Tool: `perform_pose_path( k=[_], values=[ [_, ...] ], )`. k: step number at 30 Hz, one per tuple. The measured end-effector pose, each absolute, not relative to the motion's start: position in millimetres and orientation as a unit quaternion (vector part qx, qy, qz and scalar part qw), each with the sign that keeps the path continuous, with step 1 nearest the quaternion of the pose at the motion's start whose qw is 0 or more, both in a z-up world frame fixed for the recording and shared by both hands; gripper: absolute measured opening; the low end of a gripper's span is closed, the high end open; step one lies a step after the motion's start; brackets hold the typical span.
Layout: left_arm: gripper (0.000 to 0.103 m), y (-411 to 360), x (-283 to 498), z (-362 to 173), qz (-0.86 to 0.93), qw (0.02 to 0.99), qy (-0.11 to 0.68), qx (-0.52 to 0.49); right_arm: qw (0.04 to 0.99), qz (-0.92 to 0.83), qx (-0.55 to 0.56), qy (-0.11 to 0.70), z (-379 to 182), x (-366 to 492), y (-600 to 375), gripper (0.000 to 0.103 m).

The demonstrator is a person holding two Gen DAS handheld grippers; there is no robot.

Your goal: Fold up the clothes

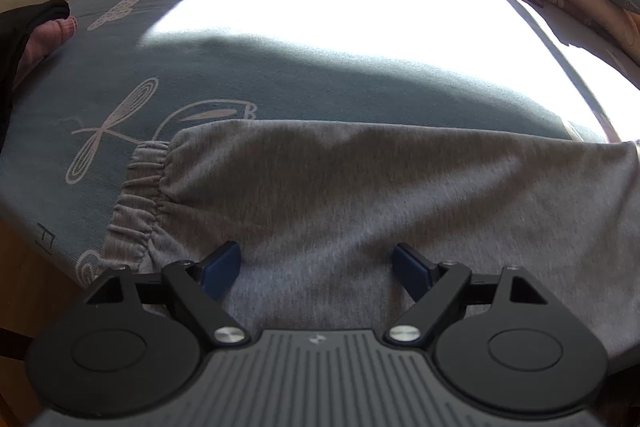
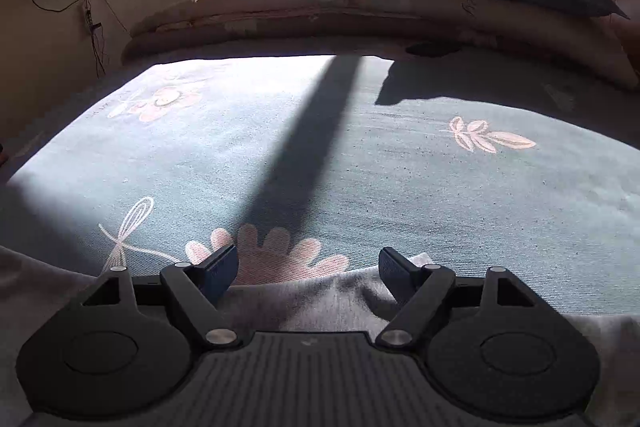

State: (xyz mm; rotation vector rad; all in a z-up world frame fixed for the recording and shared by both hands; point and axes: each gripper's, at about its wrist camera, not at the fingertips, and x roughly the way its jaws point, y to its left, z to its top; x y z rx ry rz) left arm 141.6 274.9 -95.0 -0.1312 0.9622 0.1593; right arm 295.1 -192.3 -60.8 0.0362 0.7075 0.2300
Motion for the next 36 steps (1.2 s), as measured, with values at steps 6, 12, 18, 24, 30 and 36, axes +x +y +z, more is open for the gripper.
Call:
perform_pose_path(
  k=[6,12,18,24,30,36],
  values=[
    [0.085,274.4,144.1,-86.1,0.089,0.879,0.464,-0.068,0.923,0.086,0.047,0.372,-66.4,292.4,-220.0,0.080],
    [0.085,255.6,128.2,-41.4,0.084,0.901,0.422,-0.052,0.936,0.095,0.026,0.337,-10.7,238.6,-225.7,0.082],
    [0.085,219.6,120.4,9.9,0.044,0.924,0.380,-0.008,0.940,0.070,-0.053,0.331,6.2,180.7,-227.1,0.087],
    [0.086,165.3,131.5,72.2,-0.021,0.943,0.332,0.025,0.921,0.052,-0.077,0.378,-33.5,146.5,-227.4,0.087],
    [0.091,103.9,167.5,93.6,-0.077,0.944,0.320,-0.024,0.920,0.038,-0.081,0.383,-59.9,134.3,-221.7,0.095],
    [0.091,51.5,146.8,-5.1,-0.027,0.935,0.353,-0.008,0.923,0.047,-0.058,0.376,-86.2,126.8,-224.3,0.103]
  ],
)
